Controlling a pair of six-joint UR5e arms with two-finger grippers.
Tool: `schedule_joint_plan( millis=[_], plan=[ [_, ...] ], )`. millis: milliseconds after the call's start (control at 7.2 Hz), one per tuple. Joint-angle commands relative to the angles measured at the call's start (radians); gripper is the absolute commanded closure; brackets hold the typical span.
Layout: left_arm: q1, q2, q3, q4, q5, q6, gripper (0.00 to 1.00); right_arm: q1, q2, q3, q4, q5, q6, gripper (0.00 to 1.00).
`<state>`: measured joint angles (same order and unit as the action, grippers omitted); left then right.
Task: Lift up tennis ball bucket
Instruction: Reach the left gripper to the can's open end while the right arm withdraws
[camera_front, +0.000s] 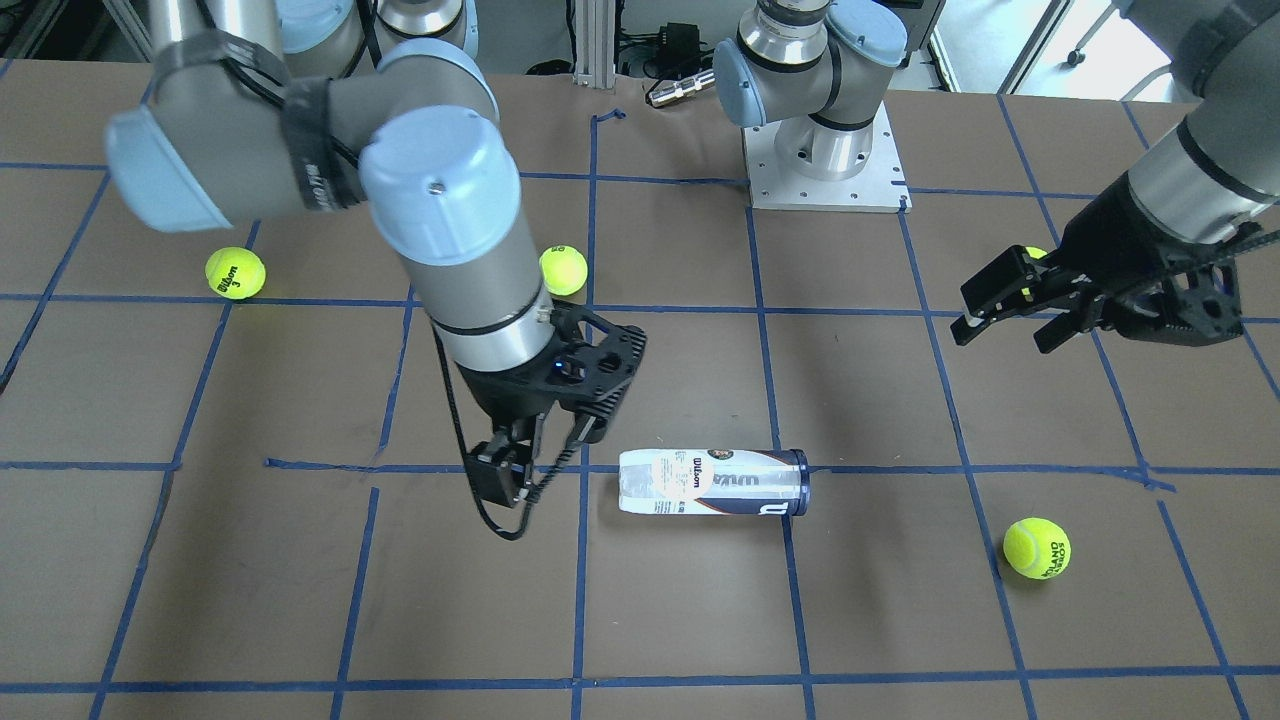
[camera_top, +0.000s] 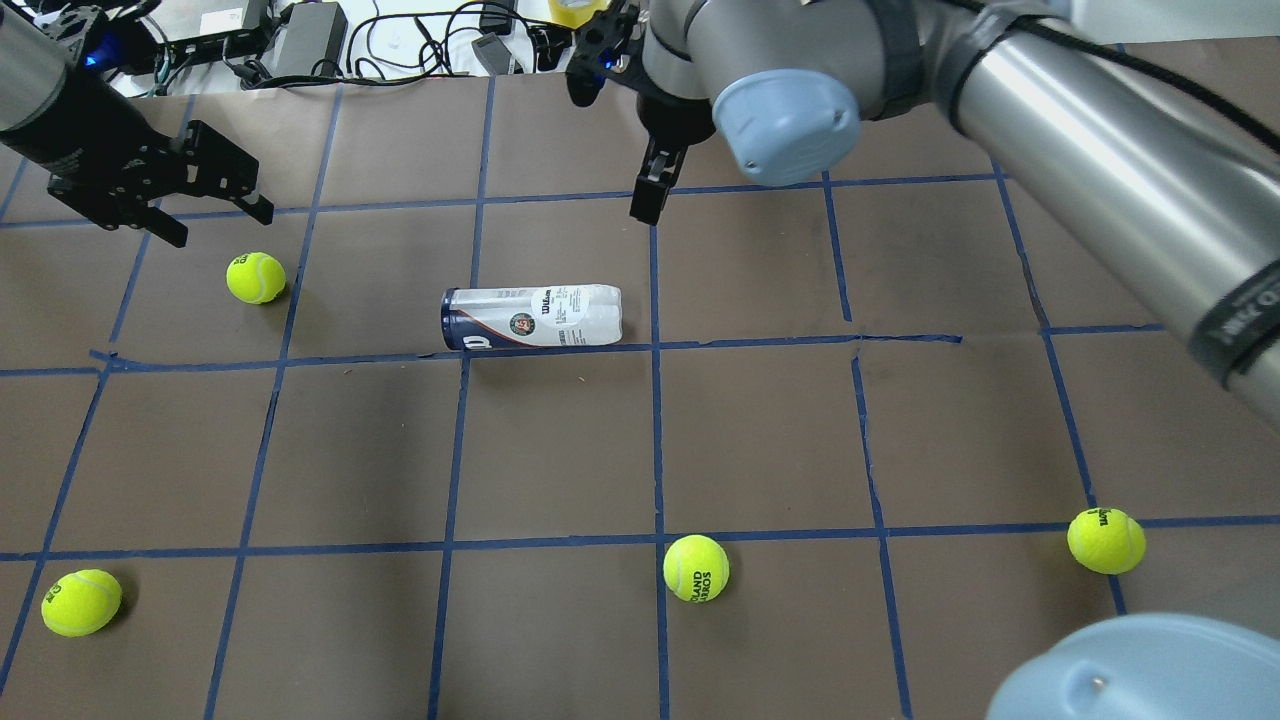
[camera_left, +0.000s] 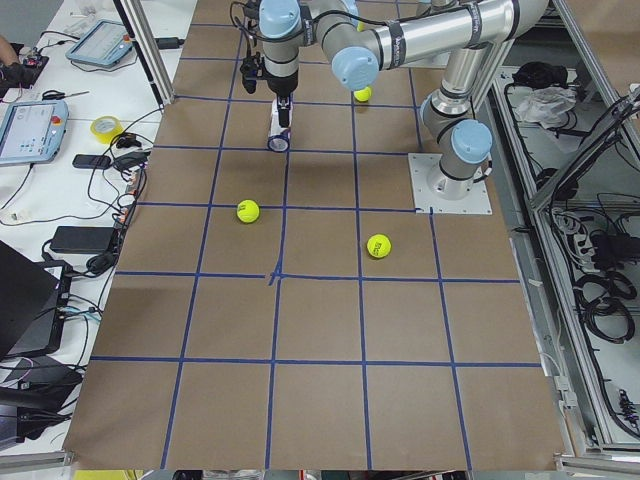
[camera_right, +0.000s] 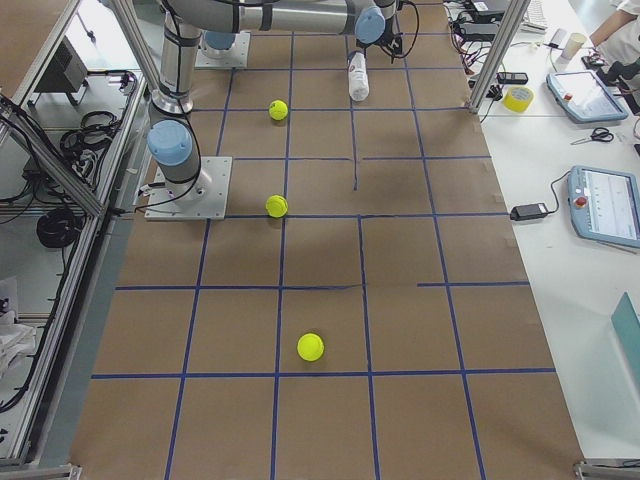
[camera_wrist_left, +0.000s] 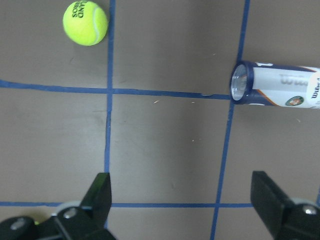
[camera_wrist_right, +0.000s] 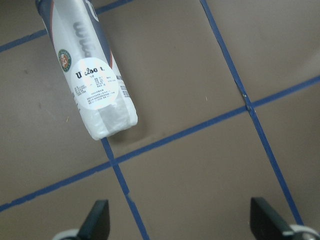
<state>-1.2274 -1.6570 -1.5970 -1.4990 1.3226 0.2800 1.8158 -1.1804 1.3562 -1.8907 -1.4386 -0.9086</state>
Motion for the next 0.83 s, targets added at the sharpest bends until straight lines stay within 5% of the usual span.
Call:
schedule_joint_plan(
  millis=[0,139,694],
  plan=[
    [-0.001,-0.072,-0.109,0.197,-0.125,0.011,0.0,-0.107,-0.108,0.001,0.175,0.003,0.01,0.0],
    [-0.001,-0.104,-0.183,0.286,-0.229,0.01,0.0,-0.165,-0.137,0.001,0.215,0.004,0.019,0.0],
    [-0.006,-0.216,-0.207,0.322,-0.362,0.011,0.0,-0.191,-0.22,0.044,0.301,-0.011,0.189,0.0]
  ],
)
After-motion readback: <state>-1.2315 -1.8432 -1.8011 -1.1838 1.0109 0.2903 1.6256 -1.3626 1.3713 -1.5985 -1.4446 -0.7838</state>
